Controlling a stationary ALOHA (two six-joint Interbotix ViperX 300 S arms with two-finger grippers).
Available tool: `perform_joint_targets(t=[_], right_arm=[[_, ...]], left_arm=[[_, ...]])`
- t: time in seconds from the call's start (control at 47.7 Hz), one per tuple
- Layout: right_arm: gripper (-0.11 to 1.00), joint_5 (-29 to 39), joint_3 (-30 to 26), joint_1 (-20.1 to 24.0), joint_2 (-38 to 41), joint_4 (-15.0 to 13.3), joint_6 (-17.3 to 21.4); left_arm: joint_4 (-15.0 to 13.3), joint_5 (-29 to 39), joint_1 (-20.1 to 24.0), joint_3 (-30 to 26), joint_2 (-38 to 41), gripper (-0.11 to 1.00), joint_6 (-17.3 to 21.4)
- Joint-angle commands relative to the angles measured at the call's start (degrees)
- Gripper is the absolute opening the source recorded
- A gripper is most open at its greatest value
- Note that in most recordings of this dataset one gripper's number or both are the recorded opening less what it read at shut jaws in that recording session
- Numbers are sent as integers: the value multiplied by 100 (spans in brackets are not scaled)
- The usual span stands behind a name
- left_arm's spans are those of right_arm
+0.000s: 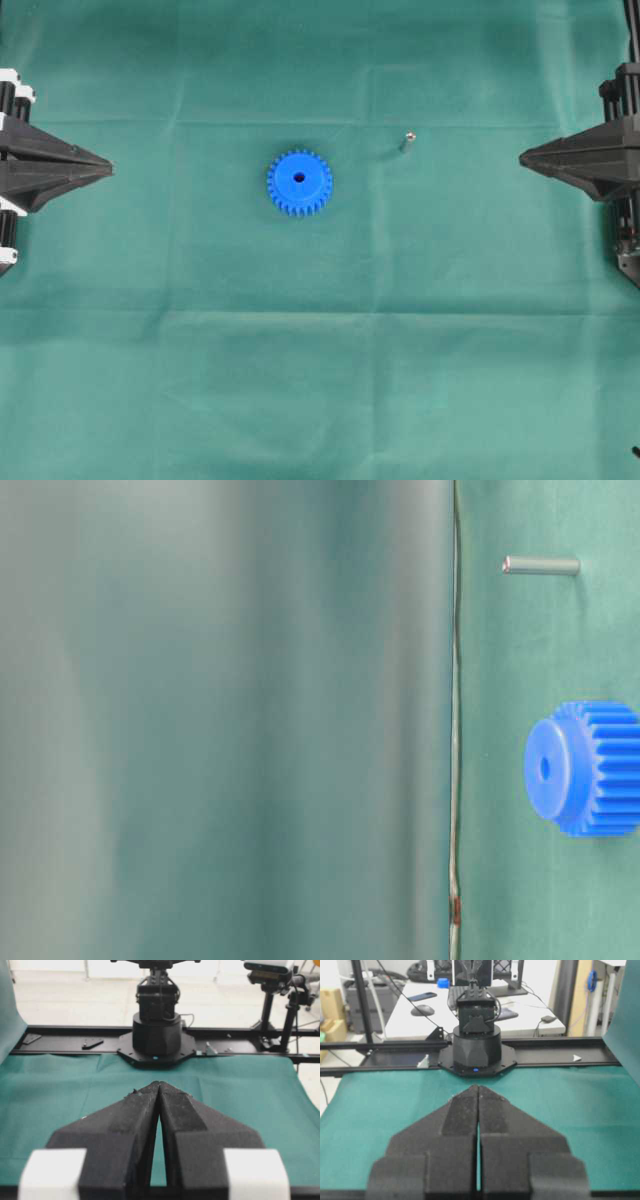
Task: Insert the shaft placed at a random location into the center hole of the medium gear at another random location.
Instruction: 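Move the right gripper over the silver shaft and lower onto it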
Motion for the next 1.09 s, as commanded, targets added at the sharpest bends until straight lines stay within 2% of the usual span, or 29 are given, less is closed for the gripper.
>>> perform_joint_targets(t=[0.0, 0.168, 0.336, 0.65, 0.713, 0.776, 0.839, 0.986, 1.07], right_arm=[[1, -26, -53, -9, 18, 0, -114], [1, 141, -149, -88, 18, 18, -105], [1, 185, -105, -439, 158, 62, -79], [1, -18, -62, -932, 1195, 70, -79], [4, -35, -70, -1081, 1485, 105, -79], [12, -88, -97, -1248, 1863, 123, -79], [25, -167, -114, -1354, 2206, 114, -88], [68, -527, -123, -1573, 3067, 114, -88], [83, -773, -132, -1626, 3551, 114, -88]], left_arm=[[79, 88, -9, -193, 44, 0, -9], [88, 167, -9, -211, 44, 0, 0], [97, 167, -9, -202, 44, 0, 0], [97, 176, -9, -193, 62, 0, 0], [97, 167, -9, -193, 62, 0, 0], [97, 176, -9, -185, 62, 0, 0], [97, 176, -9, -185, 62, 0, 0], [97, 211, -9, -176, 70, 0, -9], [97, 211, -9, -176, 70, 0, 0]])
